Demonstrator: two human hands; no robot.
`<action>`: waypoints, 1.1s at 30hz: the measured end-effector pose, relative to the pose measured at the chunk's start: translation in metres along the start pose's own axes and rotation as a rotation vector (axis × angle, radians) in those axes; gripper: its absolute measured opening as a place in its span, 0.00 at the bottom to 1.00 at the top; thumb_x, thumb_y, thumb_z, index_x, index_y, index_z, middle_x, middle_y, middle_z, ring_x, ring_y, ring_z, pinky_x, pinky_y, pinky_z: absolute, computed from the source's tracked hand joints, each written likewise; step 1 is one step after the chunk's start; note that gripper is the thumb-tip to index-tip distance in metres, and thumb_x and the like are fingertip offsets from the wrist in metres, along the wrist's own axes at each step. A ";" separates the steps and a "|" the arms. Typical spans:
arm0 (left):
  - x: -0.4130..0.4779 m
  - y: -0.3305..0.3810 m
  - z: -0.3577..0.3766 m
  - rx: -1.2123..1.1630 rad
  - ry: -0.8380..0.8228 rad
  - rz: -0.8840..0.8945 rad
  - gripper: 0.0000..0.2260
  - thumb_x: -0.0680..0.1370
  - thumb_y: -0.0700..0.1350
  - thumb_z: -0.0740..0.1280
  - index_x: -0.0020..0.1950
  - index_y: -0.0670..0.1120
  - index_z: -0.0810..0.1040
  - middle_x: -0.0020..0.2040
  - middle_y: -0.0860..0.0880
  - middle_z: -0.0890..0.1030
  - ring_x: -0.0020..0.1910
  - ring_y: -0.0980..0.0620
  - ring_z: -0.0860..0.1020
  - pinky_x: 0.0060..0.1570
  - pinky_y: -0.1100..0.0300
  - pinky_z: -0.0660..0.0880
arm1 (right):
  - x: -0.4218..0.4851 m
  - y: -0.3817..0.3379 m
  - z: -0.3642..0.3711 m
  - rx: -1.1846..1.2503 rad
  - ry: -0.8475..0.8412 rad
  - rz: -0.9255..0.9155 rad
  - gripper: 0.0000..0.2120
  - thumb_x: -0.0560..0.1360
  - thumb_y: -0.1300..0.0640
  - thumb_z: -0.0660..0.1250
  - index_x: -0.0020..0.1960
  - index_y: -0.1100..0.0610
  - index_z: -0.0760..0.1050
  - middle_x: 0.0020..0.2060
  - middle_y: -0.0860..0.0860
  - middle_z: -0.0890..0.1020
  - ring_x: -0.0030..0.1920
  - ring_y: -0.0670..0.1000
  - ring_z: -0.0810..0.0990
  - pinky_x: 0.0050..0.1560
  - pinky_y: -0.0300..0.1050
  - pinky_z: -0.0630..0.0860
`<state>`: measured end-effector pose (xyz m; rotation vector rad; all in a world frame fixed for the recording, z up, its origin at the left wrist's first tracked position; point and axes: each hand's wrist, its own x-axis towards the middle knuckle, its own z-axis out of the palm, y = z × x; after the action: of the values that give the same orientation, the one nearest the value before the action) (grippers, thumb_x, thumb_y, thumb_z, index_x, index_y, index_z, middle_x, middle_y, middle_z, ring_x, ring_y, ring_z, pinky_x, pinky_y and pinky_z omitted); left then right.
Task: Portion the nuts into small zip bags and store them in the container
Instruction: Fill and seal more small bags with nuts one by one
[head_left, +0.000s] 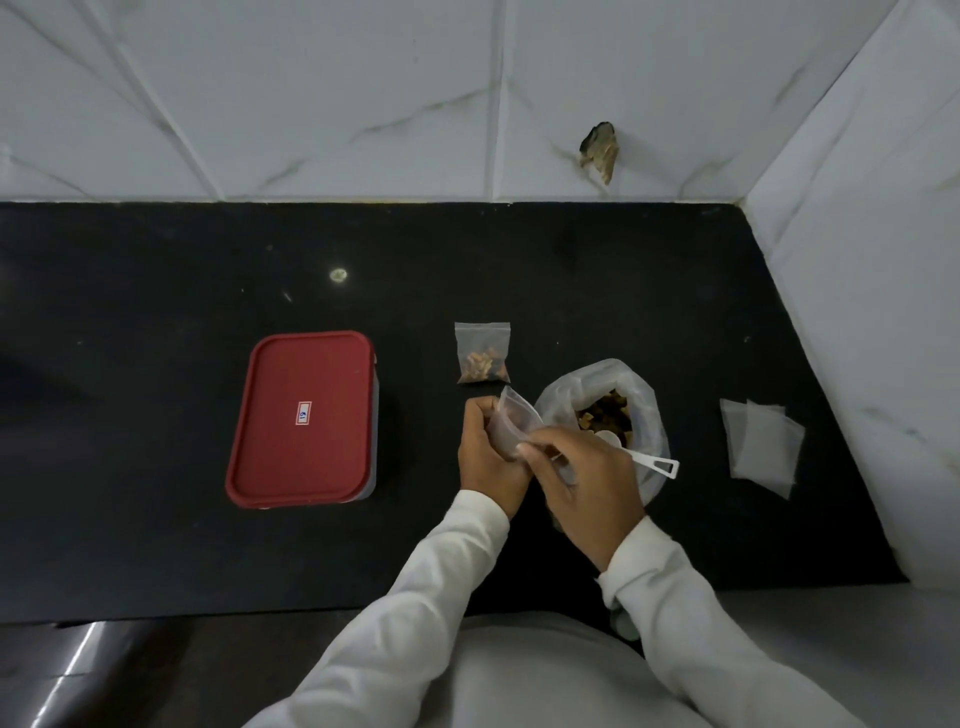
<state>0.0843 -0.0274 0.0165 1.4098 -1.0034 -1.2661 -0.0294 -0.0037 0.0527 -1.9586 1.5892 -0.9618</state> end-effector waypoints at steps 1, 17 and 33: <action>0.000 -0.001 -0.005 -0.017 -0.035 0.016 0.20 0.67 0.37 0.76 0.53 0.46 0.71 0.47 0.49 0.79 0.44 0.57 0.79 0.45 0.63 0.78 | 0.004 0.001 -0.002 0.028 -0.002 0.029 0.08 0.77 0.51 0.68 0.48 0.54 0.82 0.42 0.46 0.84 0.42 0.41 0.81 0.47 0.38 0.78; 0.023 0.030 -0.057 -0.075 -0.180 0.146 0.05 0.77 0.38 0.69 0.52 0.41 0.83 0.46 0.50 0.85 0.49 0.53 0.83 0.50 0.63 0.78 | 0.051 -0.013 -0.031 0.441 -0.149 0.182 0.10 0.76 0.60 0.68 0.57 0.57 0.78 0.50 0.44 0.83 0.51 0.44 0.83 0.51 0.41 0.80; 0.015 0.028 -0.041 0.017 -0.106 0.099 0.04 0.75 0.43 0.73 0.48 0.45 0.85 0.46 0.49 0.85 0.49 0.51 0.84 0.51 0.53 0.80 | 0.041 -0.010 0.004 0.386 -0.025 0.563 0.06 0.80 0.55 0.64 0.51 0.54 0.79 0.45 0.47 0.82 0.49 0.44 0.80 0.49 0.36 0.76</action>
<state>0.1272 -0.0421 0.0411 1.2999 -1.1441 -1.2724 -0.0158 -0.0414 0.0671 -1.1687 1.6563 -0.9101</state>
